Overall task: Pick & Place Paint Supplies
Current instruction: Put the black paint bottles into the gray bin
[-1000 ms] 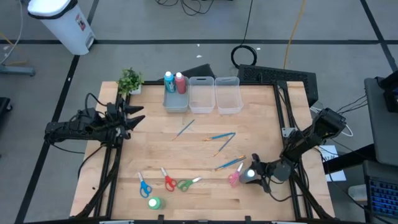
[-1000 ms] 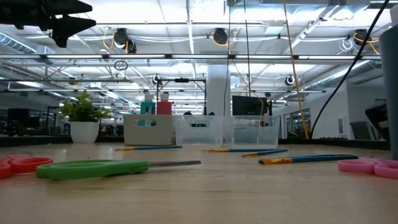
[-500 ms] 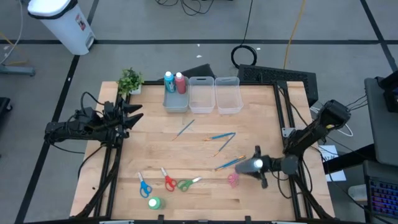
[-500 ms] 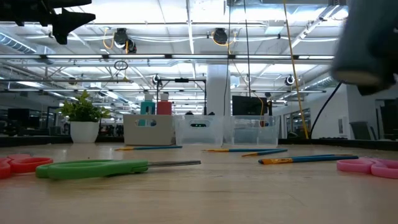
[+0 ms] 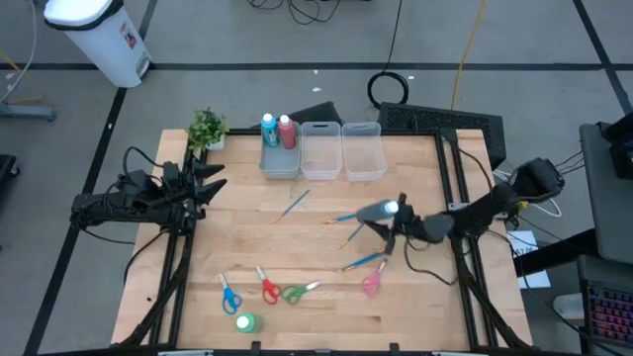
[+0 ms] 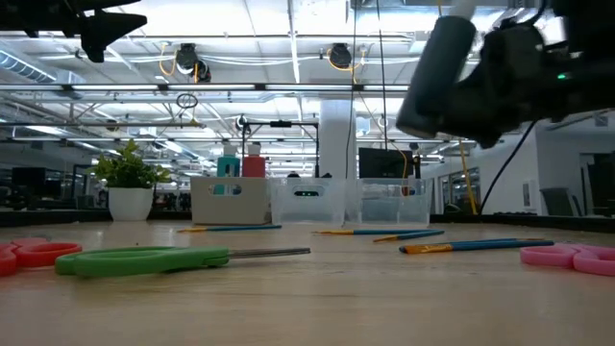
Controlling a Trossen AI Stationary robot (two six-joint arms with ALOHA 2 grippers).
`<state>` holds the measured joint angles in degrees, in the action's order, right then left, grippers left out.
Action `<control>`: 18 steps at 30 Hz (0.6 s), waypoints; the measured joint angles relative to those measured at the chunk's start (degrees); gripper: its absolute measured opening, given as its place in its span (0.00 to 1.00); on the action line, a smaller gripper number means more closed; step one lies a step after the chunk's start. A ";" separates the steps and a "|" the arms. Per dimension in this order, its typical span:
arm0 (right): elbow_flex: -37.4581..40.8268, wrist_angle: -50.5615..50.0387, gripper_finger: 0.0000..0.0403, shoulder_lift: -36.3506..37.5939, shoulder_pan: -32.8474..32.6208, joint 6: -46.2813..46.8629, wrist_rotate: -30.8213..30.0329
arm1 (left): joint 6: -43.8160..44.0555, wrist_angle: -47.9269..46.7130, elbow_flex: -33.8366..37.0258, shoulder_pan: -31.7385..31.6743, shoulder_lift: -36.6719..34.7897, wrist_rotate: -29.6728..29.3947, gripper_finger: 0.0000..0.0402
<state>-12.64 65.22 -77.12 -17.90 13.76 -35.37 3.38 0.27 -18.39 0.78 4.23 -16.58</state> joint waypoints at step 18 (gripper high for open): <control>-1.54 -0.61 0.43 -0.02 20.08 -2.79 28.33 | -5.36 26.70 0.07 0.00 23.93 -0.07 0.54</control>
<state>-14.18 64.61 -77.14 2.17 10.97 -7.04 -1.98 26.98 -18.33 0.78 28.17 -16.64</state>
